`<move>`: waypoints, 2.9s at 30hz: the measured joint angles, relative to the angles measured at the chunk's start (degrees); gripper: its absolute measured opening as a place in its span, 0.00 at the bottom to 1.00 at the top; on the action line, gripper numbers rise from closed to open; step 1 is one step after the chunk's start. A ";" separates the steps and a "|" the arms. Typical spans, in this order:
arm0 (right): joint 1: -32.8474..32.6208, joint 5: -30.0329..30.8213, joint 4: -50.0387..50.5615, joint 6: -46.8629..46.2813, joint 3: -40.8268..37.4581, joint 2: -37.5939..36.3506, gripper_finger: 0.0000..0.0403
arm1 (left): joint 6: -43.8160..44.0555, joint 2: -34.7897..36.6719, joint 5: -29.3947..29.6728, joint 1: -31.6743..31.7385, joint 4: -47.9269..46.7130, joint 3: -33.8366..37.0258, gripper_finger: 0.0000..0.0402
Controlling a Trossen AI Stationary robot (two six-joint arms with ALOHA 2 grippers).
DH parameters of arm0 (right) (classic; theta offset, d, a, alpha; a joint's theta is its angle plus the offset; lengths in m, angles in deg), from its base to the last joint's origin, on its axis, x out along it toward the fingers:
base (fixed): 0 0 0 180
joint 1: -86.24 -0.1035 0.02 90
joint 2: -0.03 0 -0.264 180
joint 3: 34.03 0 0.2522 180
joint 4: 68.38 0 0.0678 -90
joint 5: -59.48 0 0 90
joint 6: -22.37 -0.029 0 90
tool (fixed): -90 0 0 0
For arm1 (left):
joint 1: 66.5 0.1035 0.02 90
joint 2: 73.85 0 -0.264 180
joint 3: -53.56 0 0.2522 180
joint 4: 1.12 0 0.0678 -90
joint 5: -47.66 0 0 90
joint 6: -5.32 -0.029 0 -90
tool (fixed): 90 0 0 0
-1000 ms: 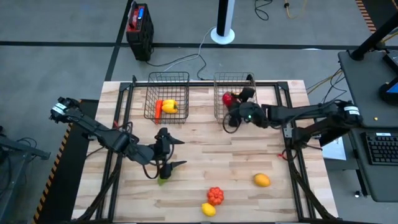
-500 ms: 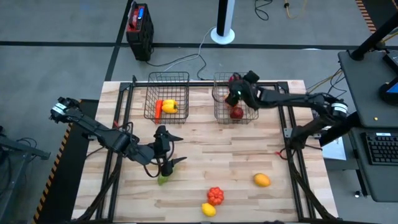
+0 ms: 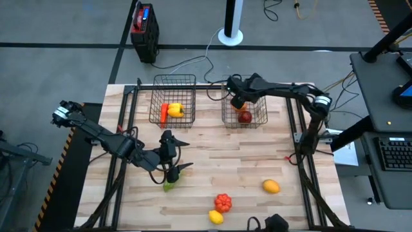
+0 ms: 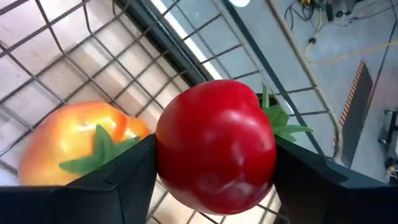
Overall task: Sort produce into baskets
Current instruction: Put the red tomato into the gold wire basket, then put the green cucumber into the black wire basket
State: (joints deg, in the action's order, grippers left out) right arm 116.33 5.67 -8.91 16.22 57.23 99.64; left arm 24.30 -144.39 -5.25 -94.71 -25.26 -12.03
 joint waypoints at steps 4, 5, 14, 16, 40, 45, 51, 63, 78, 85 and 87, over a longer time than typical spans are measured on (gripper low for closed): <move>0.05 5.80 1.09 -0.81 0.60 2.07 0.66 | 0.01 0.00 0.00 0.00 -0.06 0.00 0.87; 0.08 6.35 1.12 -0.78 0.60 2.35 0.66 | 0.01 0.00 -0.01 0.00 -0.08 0.00 0.87; 1.29 2.46 1.29 -1.47 0.60 3.00 0.74 | 0.00 -0.02 0.02 0.00 -0.14 0.00 0.87; 1.81 1.02 1.37 -1.51 0.60 3.00 0.78 | 0.00 -0.02 0.02 0.00 -0.13 0.00 0.87; -5.62 -8.64 5.01 -5.79 -1.72 -11.94 0.79 | 15.89 -3.81 -10.93 -0.07 -7.29 0.02 0.87; -14.13 -8.62 1.74 -7.33 -6.18 -19.22 0.79 | 29.40 -8.61 -18.89 -0.11 -18.44 -3.26 0.87; -25.58 -4.91 -8.02 -7.13 -11.43 -24.79 0.79 | 45.08 -17.47 -25.35 -1.61 -35.74 -9.93 0.87; -34.83 -0.93 -14.92 -7.35 -14.60 -25.23 0.79 | 49.81 -35.55 -30.42 -3.78 -50.93 -24.41 0.87; -34.85 -1.31 -14.71 -8.31 -15.08 -24.77 0.79 | 46.17 -41.62 -28.60 -2.73 -55.37 -28.46 0.87; -34.85 -1.55 -14.72 -8.47 -15.11 -24.62 0.79 | 45.57 -41.62 -28.65 -2.03 -50.46 -24.55 0.76; -34.85 -1.58 -14.70 -8.48 -15.13 -24.51 0.79 | 45.57 -41.62 -29.10 -1.99 -49.23 -23.54 0.71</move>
State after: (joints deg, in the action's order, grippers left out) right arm 81.48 4.09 -23.61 7.74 42.10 75.13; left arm 69.88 -186.00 -34.36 -96.70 -74.49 -35.58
